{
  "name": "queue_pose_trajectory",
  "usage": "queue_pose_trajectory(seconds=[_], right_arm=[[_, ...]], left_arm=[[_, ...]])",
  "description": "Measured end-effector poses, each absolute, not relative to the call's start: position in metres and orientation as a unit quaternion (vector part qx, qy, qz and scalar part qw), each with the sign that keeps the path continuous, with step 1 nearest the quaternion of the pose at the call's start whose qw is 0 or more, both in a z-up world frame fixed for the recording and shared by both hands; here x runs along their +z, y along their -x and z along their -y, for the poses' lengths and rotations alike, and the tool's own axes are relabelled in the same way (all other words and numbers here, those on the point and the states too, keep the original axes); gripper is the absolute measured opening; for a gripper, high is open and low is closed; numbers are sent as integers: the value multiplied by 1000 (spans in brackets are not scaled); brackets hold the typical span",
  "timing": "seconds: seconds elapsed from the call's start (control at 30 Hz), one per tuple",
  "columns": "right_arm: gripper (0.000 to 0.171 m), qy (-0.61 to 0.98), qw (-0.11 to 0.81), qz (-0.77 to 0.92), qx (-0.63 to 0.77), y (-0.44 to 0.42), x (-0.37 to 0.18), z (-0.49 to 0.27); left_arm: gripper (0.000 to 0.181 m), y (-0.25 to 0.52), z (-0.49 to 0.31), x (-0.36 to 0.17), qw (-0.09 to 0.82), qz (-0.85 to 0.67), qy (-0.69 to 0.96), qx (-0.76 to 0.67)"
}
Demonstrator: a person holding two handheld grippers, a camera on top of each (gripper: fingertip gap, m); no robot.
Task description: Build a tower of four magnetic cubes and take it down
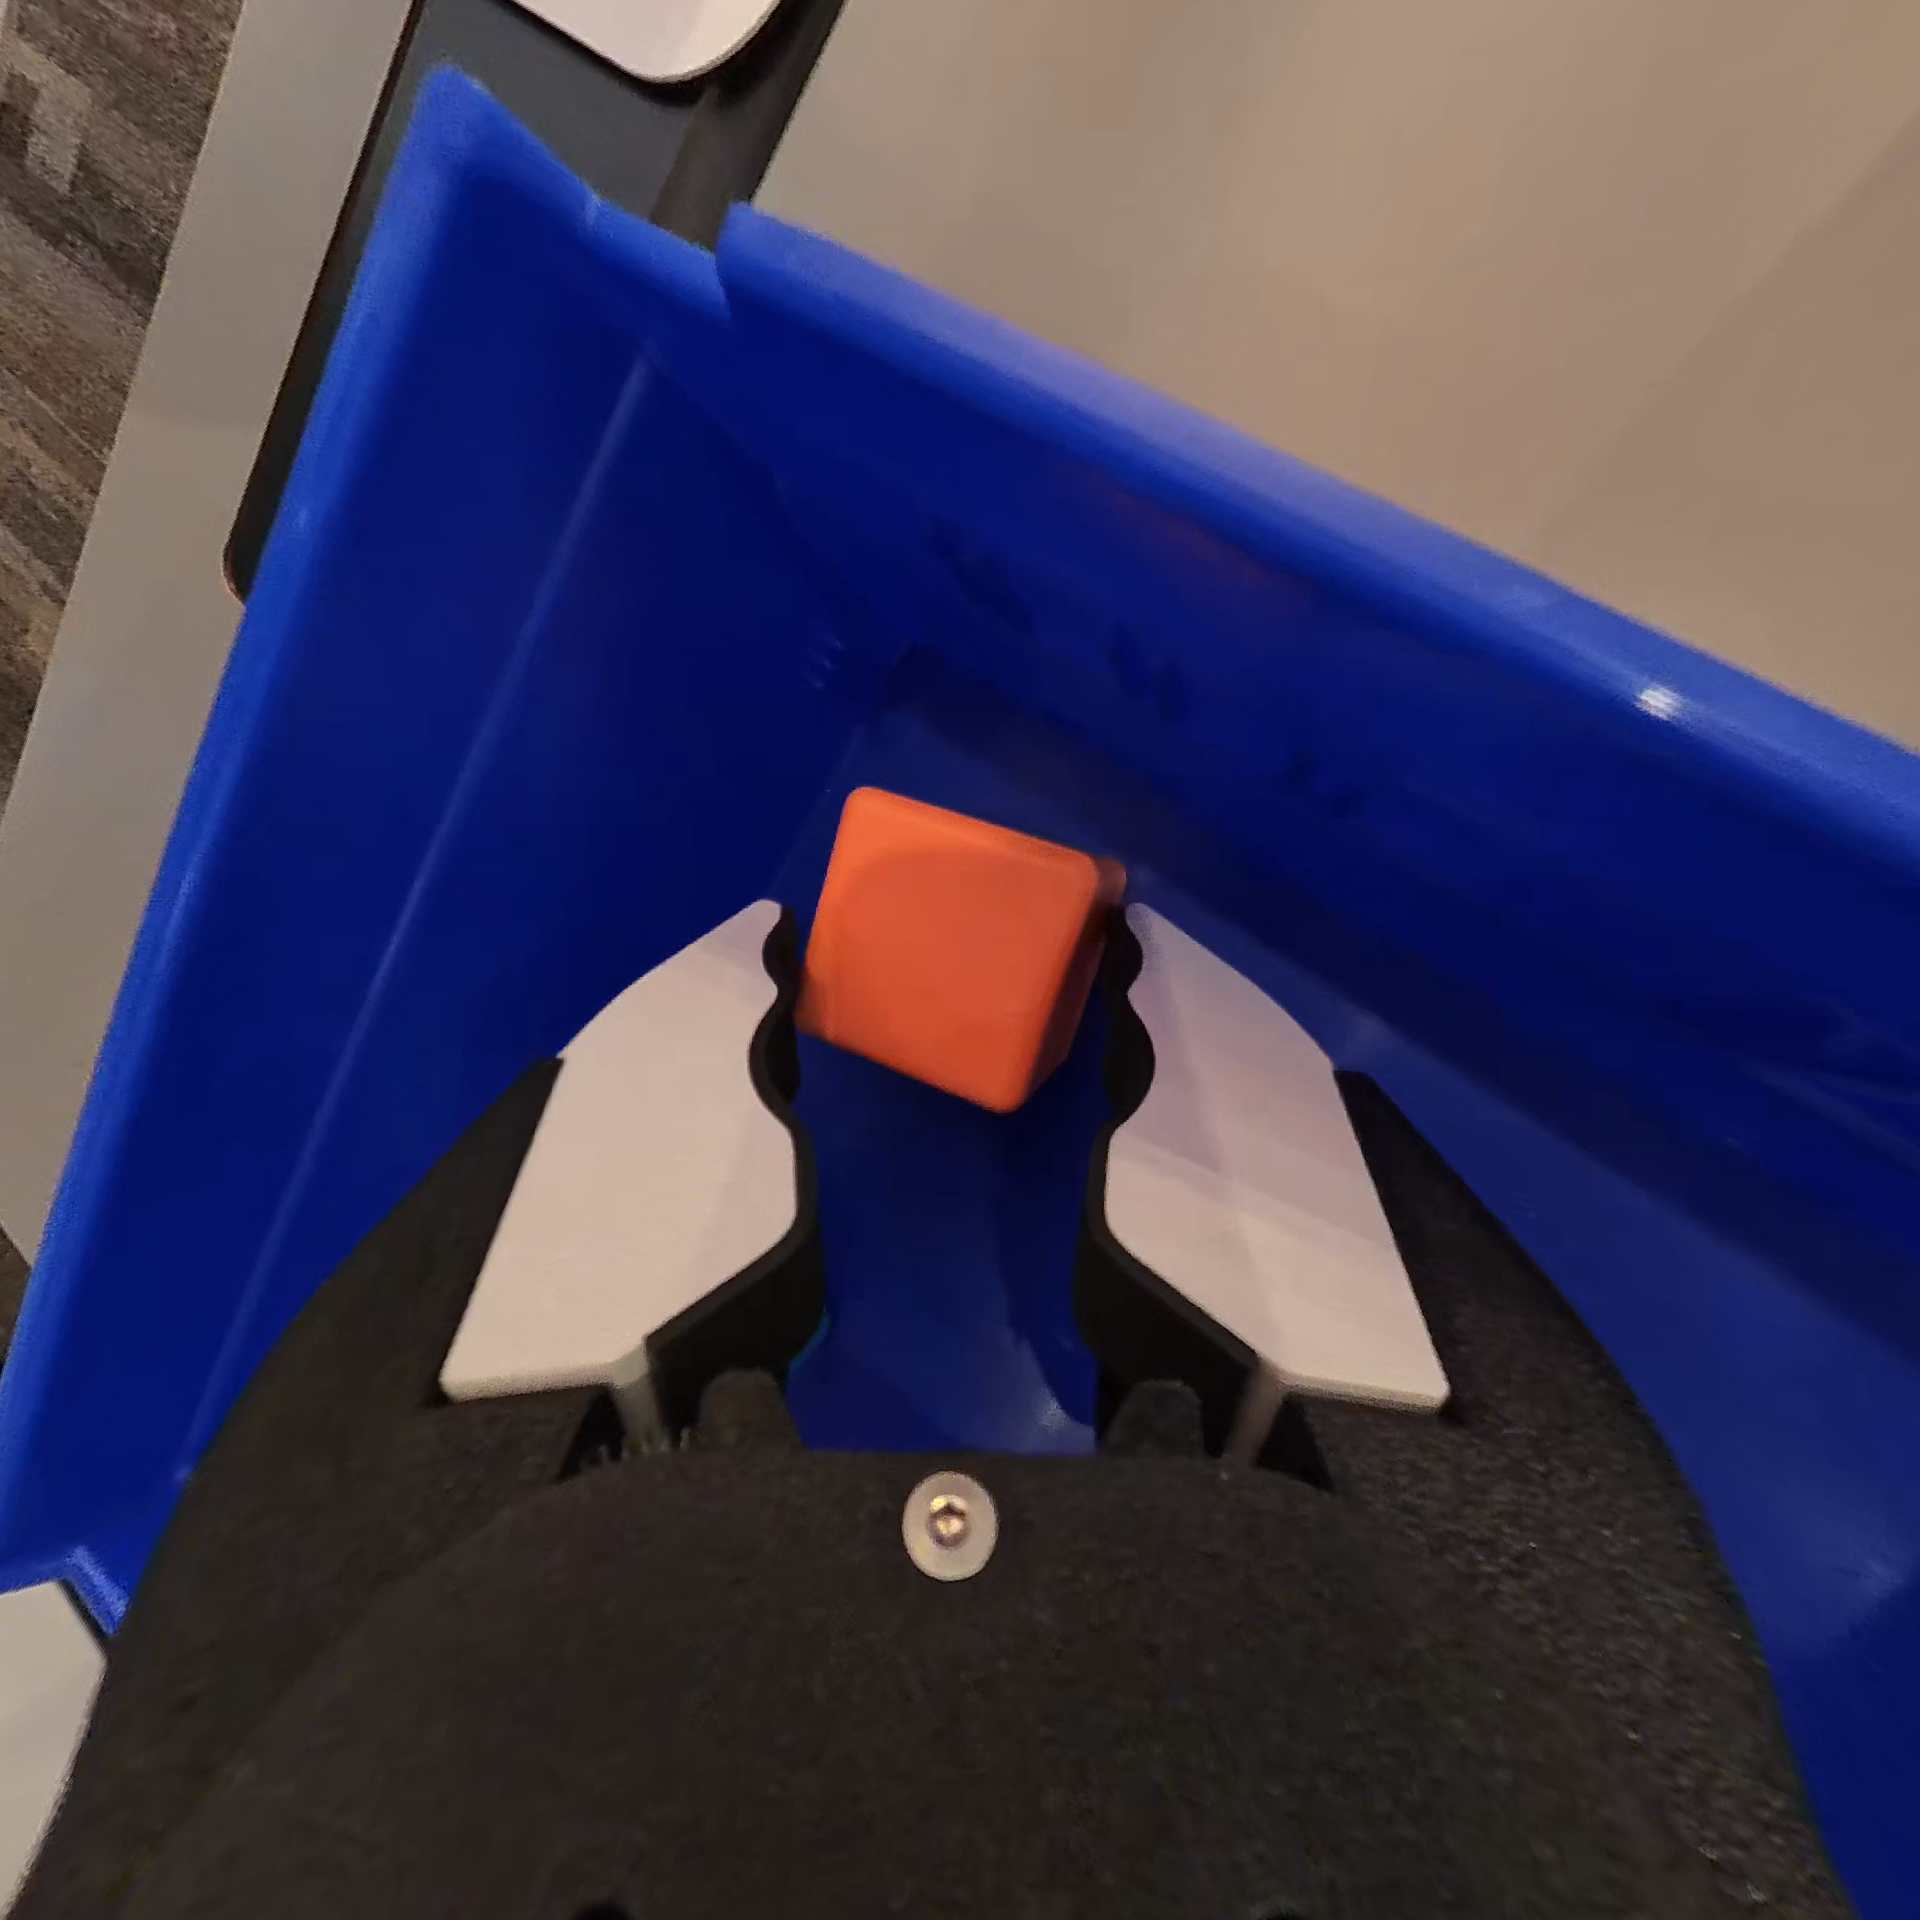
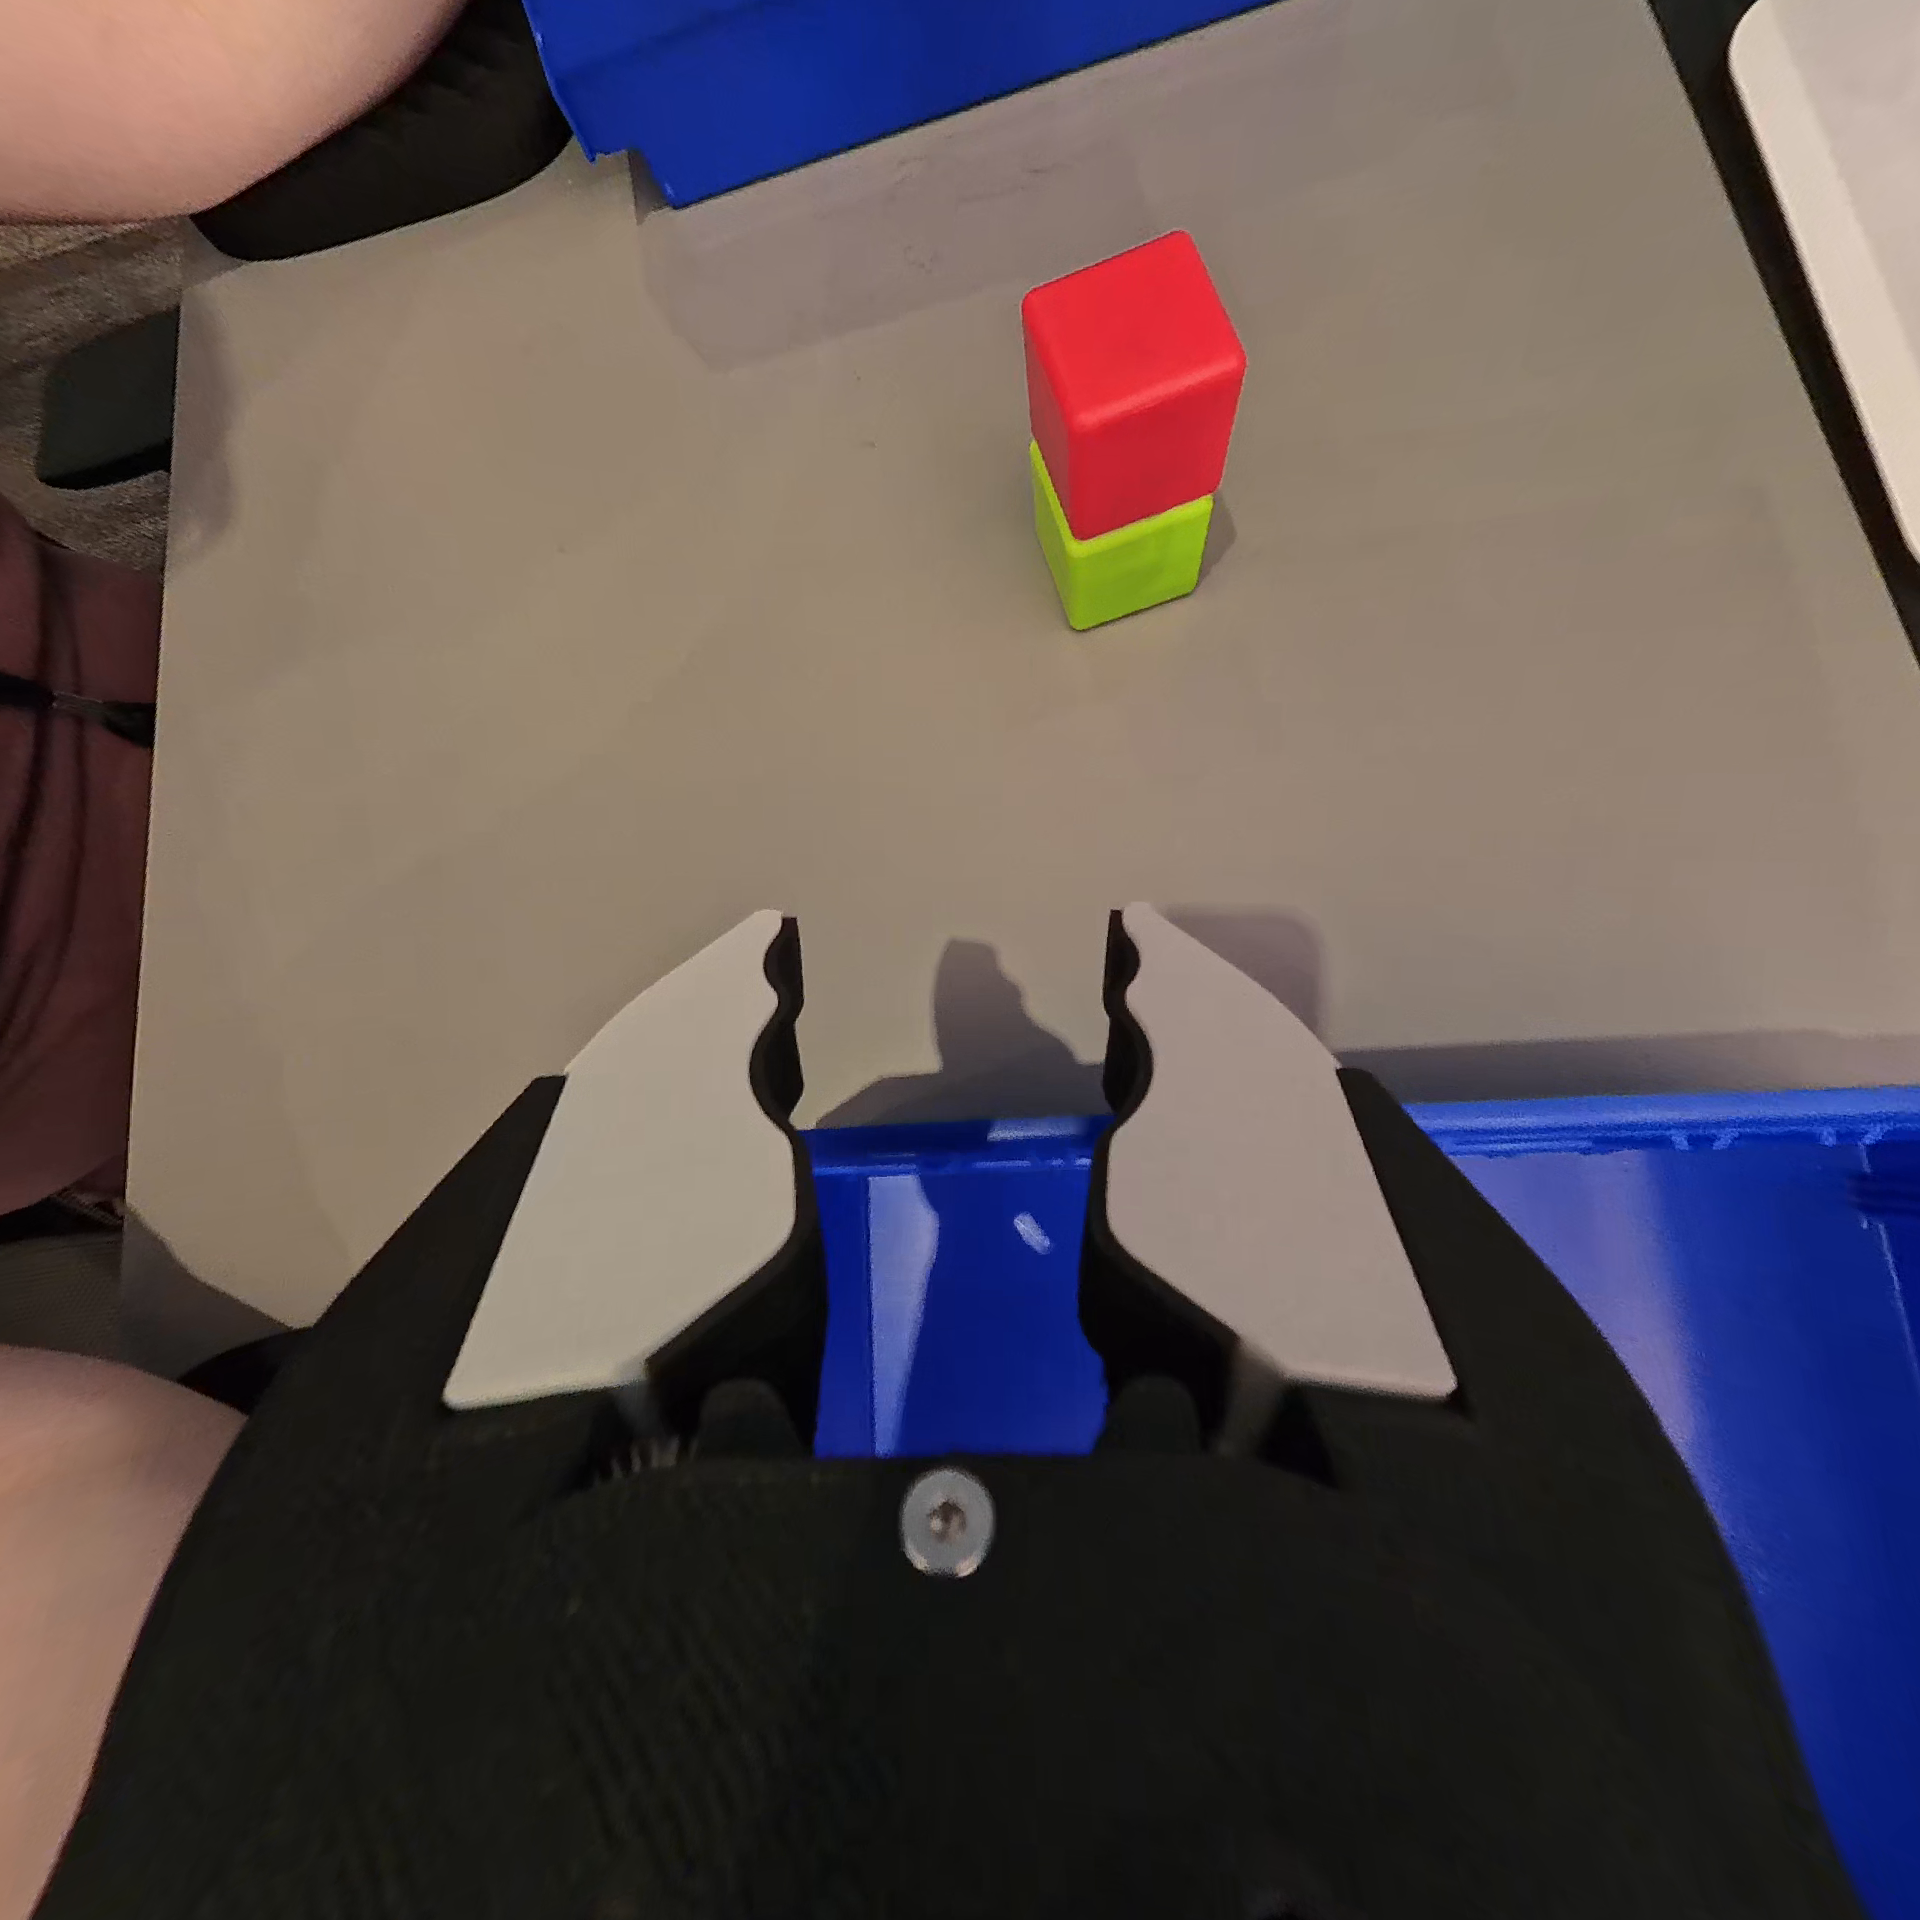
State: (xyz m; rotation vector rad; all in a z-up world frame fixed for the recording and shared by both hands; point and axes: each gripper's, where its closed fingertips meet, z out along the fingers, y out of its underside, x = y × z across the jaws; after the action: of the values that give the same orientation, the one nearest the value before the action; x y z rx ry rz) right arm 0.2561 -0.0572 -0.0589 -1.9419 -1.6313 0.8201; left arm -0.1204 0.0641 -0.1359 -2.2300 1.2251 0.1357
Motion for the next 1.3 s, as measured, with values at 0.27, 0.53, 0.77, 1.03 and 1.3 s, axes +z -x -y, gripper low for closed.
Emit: queue_pose_trajectory(seconds=[0.27, 0.53, 0.77, 1.03, 1.3], right_arm=[[58, 709, 218, 601, 299, -255, -65, 61], [57, 710, 215, 600, 301, -256, -66, 63], [57, 706, 214, 604, 301, -255, -64, 66], [57, 707, 215, 604, 299, -255, -64, 65], [57, 707, 236, 602, 287, -251, -60, 57]], left_arm=[[58, 126, -67, -139, 285, -446, 846, 62], [55, 130, -45, -140, 220, -443, 868, 44], [55, 126, -48, -147, 217, -439, 871, 23], [54, 124, -49, -99, 272, -400, 875, 12], [53, 52, -27, 19, 435, -364, 824, 2]])
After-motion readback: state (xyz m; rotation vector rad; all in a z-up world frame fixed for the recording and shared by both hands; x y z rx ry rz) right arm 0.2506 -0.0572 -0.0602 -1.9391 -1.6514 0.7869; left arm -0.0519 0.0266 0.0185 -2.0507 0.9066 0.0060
